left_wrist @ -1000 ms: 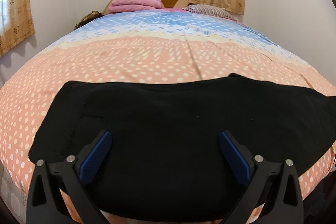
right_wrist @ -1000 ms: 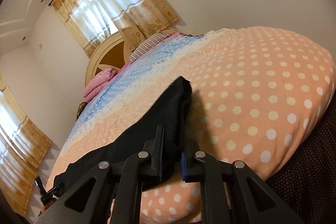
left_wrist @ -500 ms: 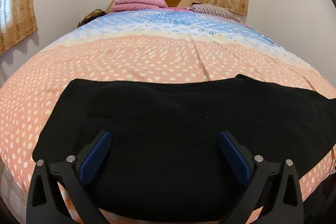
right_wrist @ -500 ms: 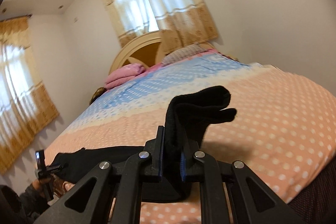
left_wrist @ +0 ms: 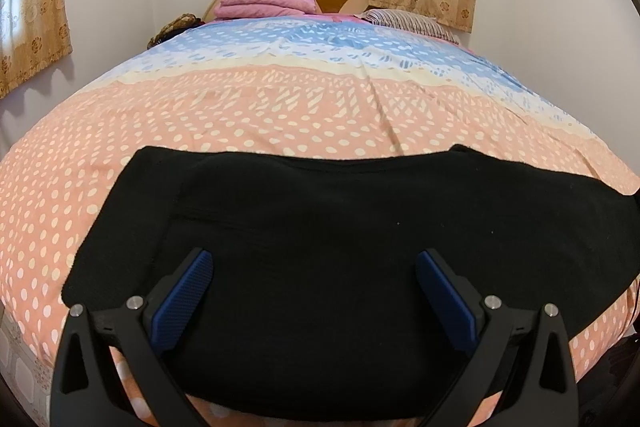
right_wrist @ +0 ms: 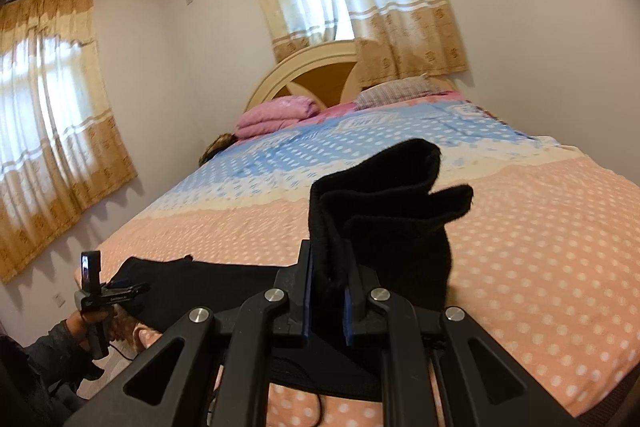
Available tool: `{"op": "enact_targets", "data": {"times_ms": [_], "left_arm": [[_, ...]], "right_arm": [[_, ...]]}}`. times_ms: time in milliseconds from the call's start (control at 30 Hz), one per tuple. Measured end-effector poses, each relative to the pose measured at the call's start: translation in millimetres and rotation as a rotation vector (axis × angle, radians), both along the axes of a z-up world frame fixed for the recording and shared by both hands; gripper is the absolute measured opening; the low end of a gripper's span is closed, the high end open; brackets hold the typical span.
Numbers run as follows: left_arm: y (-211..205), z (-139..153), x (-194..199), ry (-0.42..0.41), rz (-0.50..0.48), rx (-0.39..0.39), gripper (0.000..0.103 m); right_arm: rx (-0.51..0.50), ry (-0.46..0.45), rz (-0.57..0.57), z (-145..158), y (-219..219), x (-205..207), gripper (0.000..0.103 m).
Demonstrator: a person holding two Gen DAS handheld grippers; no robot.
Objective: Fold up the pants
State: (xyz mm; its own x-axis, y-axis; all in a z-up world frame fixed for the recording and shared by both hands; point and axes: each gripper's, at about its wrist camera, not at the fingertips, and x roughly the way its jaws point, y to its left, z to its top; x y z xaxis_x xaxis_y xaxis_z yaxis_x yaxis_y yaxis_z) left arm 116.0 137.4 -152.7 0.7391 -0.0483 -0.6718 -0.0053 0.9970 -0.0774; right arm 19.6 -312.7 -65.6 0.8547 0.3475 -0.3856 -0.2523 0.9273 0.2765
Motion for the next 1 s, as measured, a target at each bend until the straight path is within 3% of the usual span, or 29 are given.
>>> {"op": "enact_targets", "data": {"times_ms": [367, 733, 833, 900, 1000], "left_arm": [[-7, 13, -4, -0.02, -0.016, -0.017, 0.103], [-70, 34, -13, -0.036, -0.204, -0.05, 0.103], [-92, 36, -9, -0.026, -0.254, -0.062, 0.103], [-112, 40, -5, -0.018, -0.302, -0.069, 0.103], [-140, 47, -3, -0.017, -0.377, -0.073, 0.103]], "right_arm": [[-0.076, 0.086, 0.143, -33, 81, 36, 0.012], [-0.196, 0.245, 0.264, -94, 141, 71, 0.013], [-0.171, 0.305, 0.281, -104, 136, 75, 0.019], [-0.138, 0.308, 0.284, -99, 126, 69, 0.037], [-0.114, 0.286, 0.284, -86, 106, 52, 0.044]]}}
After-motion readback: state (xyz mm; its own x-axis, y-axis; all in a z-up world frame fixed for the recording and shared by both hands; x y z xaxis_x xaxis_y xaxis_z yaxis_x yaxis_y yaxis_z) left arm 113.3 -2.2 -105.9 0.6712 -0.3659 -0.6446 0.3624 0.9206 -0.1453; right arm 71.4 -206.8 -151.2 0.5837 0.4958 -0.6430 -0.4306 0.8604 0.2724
